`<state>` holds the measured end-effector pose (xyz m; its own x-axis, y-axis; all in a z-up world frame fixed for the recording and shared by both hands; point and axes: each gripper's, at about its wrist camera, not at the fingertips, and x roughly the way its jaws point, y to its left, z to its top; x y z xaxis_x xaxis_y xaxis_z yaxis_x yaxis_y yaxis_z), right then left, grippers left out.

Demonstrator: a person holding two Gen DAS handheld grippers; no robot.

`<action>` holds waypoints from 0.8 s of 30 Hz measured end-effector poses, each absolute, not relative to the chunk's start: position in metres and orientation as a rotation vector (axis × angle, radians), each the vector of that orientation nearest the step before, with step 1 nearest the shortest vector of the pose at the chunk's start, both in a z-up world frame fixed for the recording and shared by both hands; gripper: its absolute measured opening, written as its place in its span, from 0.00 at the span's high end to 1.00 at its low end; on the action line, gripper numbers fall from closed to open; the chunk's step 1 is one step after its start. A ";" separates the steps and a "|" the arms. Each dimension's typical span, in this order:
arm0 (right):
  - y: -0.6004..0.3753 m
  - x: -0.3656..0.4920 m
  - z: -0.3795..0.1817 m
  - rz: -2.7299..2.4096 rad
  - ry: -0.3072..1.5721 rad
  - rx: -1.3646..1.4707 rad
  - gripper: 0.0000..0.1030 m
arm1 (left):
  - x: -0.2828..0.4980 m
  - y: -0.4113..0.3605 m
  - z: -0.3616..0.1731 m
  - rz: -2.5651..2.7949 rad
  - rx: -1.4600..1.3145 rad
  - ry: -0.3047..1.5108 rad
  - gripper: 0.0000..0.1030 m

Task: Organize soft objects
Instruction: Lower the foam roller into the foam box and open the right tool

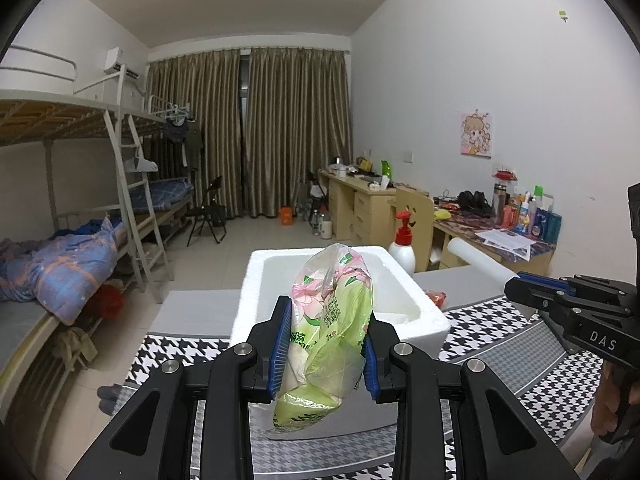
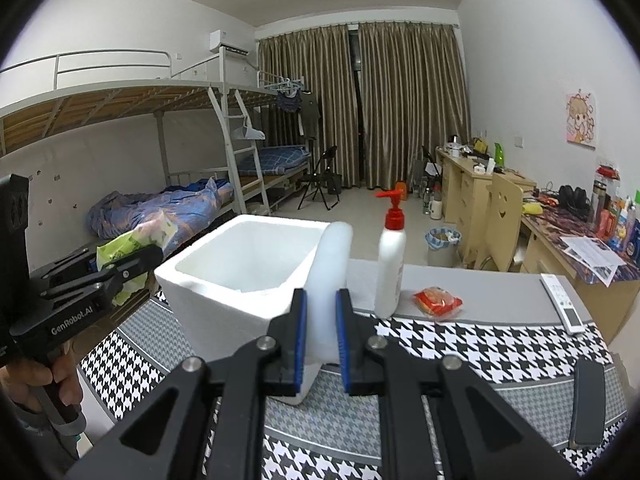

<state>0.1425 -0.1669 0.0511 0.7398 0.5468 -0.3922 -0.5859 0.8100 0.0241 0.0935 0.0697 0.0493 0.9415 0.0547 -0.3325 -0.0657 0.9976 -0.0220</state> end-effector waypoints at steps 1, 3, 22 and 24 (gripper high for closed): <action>-0.165 0.142 0.052 0.625 0.395 -0.105 0.83 | 0.093 0.072 0.050 0.069 -0.036 0.338 0.68; -0.162 0.142 0.055 0.630 0.393 -0.106 0.83 | 0.093 0.076 0.049 0.078 -0.037 0.341 0.68; -0.117 0.155 0.059 0.683 0.417 -0.132 0.83 | 0.084 0.108 0.049 0.167 -0.056 0.323 0.68; -0.112 0.157 0.061 0.689 0.414 -0.135 0.83 | 0.081 0.112 0.049 0.179 -0.058 0.316 0.68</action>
